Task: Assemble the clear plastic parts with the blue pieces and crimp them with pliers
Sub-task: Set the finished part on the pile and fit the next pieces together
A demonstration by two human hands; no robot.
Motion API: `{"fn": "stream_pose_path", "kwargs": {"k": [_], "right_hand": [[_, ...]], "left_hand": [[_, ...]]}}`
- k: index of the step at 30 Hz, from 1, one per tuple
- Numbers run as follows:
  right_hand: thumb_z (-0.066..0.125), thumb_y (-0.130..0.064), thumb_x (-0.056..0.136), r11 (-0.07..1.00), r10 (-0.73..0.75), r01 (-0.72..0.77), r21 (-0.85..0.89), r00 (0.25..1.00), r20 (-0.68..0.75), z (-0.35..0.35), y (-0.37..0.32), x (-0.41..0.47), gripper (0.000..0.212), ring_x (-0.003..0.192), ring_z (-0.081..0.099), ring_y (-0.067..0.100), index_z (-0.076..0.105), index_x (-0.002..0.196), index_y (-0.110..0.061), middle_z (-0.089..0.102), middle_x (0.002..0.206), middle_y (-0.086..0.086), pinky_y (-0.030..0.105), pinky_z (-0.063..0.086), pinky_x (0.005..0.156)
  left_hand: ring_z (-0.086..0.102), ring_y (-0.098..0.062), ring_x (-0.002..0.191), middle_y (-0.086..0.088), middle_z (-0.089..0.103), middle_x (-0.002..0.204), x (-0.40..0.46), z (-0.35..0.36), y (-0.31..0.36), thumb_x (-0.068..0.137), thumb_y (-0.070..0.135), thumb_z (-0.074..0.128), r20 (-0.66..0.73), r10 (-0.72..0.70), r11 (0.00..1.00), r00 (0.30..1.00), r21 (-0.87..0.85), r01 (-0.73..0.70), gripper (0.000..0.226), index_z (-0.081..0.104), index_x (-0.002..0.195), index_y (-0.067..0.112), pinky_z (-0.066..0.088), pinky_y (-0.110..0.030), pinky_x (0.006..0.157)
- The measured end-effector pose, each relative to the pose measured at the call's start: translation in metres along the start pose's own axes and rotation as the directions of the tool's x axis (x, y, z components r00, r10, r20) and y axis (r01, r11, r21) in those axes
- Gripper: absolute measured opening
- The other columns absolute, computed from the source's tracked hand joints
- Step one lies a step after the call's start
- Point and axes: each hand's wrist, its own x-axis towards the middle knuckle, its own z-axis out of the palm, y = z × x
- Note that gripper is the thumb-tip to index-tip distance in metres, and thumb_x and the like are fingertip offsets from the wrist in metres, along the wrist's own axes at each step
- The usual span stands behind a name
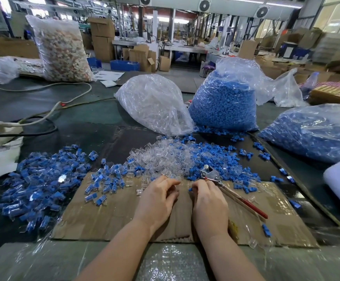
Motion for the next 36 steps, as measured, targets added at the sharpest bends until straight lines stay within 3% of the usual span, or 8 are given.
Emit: {"fn": "stream_pose_path", "kwargs": {"k": [5, 10, 14, 18, 24, 31, 36], "right_hand": [[0.048, -0.009, 0.093, 0.996, -0.038, 0.034, 0.085, 0.998, 0.051, 0.0002, 0.0020, 0.0014, 0.015, 0.096, 0.055, 0.015, 0.058, 0.100, -0.017, 0.063, 0.098, -0.003, 0.024, 0.039, 0.081], [0.053, -0.013, 0.093, 0.976, -0.040, 0.037, 0.215, 0.999, 0.008, -0.0013, 0.0022, 0.0022, 0.011, 0.087, 0.055, 0.018, 0.063, 0.091, -0.013, 0.064, 0.090, -0.001, 0.026, 0.038, 0.075], [0.055, -0.018, 0.093, 0.968, -0.027, 0.025, 0.249, 1.000, 0.004, -0.0023, 0.0030, 0.0023, 0.009, 0.084, 0.056, 0.016, 0.064, 0.090, -0.015, 0.064, 0.087, -0.003, 0.027, 0.041, 0.076], [0.057, -0.022, 0.092, 0.964, -0.046, 0.042, 0.261, 0.999, 0.008, -0.0030, 0.0018, 0.0021, 0.011, 0.080, 0.056, 0.017, 0.062, 0.087, -0.014, 0.063, 0.083, -0.003, 0.029, 0.043, 0.072], [0.057, -0.023, 0.092, 0.962, -0.102, 0.097, 0.254, 0.995, 0.004, -0.0033, 0.0004, 0.0010, 0.012, 0.078, 0.055, 0.016, 0.060, 0.084, -0.014, 0.062, 0.080, -0.003, 0.028, 0.040, 0.070], [0.061, -0.022, 0.090, 0.967, -0.152, 0.155, 0.203, 0.988, -0.027, -0.0040, -0.0013, -0.0002, 0.013, 0.070, 0.053, 0.014, 0.058, 0.079, -0.014, 0.060, 0.074, -0.003, 0.019, 0.027, 0.061], [0.077, -0.010, 0.073, 0.967, -0.193, 0.209, 0.147, 0.974, -0.121, -0.0041, -0.0034, -0.0001, 0.023, 0.056, 0.054, 0.019, 0.054, 0.067, -0.012, 0.056, 0.060, -0.001, 0.023, 0.028, 0.060]], "left_hand": [[0.040, -0.004, 0.100, 0.012, 0.047, 0.101, 0.0020, 0.0017, -0.0021, 0.093, 0.019, 0.053, 0.062, 0.018, 0.998, 0.998, 0.060, -0.022, 0.036, 0.052, 0.129, 0.023, 0.028, -0.009, 0.091], [0.046, 0.000, 0.088, 0.016, 0.048, 0.091, 0.0002, -0.0009, -0.0004, 0.088, 0.014, 0.060, 0.015, 0.002, 1.000, 1.000, -0.002, -0.002, 0.016, 0.061, 0.100, 0.025, 0.031, -0.001, 0.081], [0.050, 0.007, 0.078, 0.021, 0.051, 0.084, -0.0006, -0.0042, 0.0006, 0.086, 0.010, 0.063, -0.036, -0.058, 0.996, 0.998, -0.073, 0.055, 0.023, 0.055, 0.089, 0.031, 0.034, 0.003, 0.072], [0.050, 0.008, 0.080, 0.021, 0.051, 0.086, 0.0003, -0.0043, 0.0013, 0.086, 0.010, 0.064, -0.079, -0.097, 0.987, 0.992, -0.134, 0.086, 0.018, 0.066, 0.095, 0.026, 0.034, 0.002, 0.073], [0.064, -0.008, 0.078, 0.007, 0.066, 0.082, 0.0006, -0.0042, -0.0017, 0.086, 0.006, 0.063, -0.053, -0.240, 0.918, 0.969, -0.336, 0.209, 0.027, 0.061, 0.082, 0.032, 0.051, -0.017, 0.074], [0.063, -0.001, 0.069, 0.006, 0.067, 0.075, 0.0011, -0.0067, -0.0014, 0.084, 0.006, 0.066, 0.029, -0.248, 0.871, 0.968, -0.431, 0.236, 0.022, 0.063, 0.081, 0.027, 0.051, -0.015, 0.067], [0.061, -0.001, 0.065, 0.004, 0.066, 0.072, 0.0015, -0.0078, 0.0008, 0.081, -0.001, 0.066, 0.056, -0.250, 0.830, 0.967, -0.501, 0.244, 0.023, 0.065, 0.078, 0.022, 0.048, -0.013, 0.062]]}}
